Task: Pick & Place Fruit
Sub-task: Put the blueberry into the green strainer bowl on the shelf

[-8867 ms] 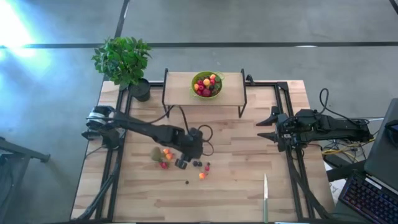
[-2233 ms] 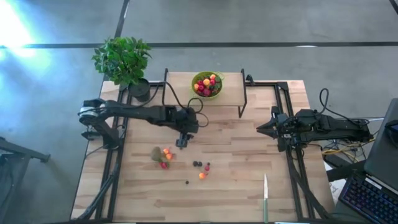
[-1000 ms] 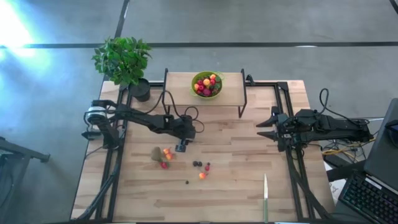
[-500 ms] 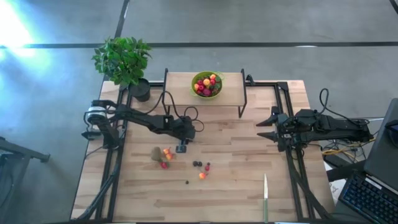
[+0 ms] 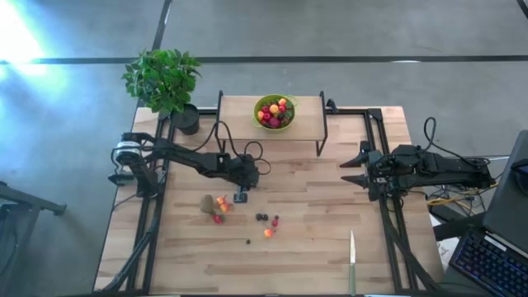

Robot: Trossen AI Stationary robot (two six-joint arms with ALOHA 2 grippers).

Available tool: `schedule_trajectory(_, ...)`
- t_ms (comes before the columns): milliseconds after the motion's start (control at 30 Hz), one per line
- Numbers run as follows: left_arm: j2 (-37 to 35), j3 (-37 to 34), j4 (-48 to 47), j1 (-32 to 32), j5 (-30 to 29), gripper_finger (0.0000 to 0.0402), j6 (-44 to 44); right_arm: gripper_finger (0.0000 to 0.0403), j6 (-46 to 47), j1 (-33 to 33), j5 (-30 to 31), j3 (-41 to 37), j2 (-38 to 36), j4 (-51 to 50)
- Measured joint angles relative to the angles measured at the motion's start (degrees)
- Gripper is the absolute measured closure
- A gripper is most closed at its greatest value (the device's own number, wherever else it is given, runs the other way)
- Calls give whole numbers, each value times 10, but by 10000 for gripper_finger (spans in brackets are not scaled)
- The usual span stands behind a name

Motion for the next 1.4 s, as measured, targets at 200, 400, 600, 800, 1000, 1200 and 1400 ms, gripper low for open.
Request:
schedule_trajectory(200, 0, 0, 0, 0, 0, 332, -5, 233, 0, 0, 0, 0, 0, 0)
schedule_trajectory(400, 0, 17, -14, 1, 11, 332, -13, 252, 0, 0, 0, 0, 0, 0)
schedule_trajectory(600, -1, 83, -53, 1, 20, 332, -17, 273, 0, 0, 0, 0, 0, 0)
schedule_trajectory(800, -2, 177, -97, 1, 21, 332, -17, 292, 0, 0, 0, 0, 0, 0)
schedule_trajectory(1000, -2, 315, -172, 4, 19, 332, 3, 314, 0, 0, 0, 0, 0, 0)
schedule_trajectory(1200, -2, 455, -230, 10, -25, 333, 31, 335, 0, 0, 0, 0, 0, 0)
schedule_trajectory(1400, -3, 531, -238, 32, -68, 333, 40, 352, 0, 0, 0, 0, 0, 0)
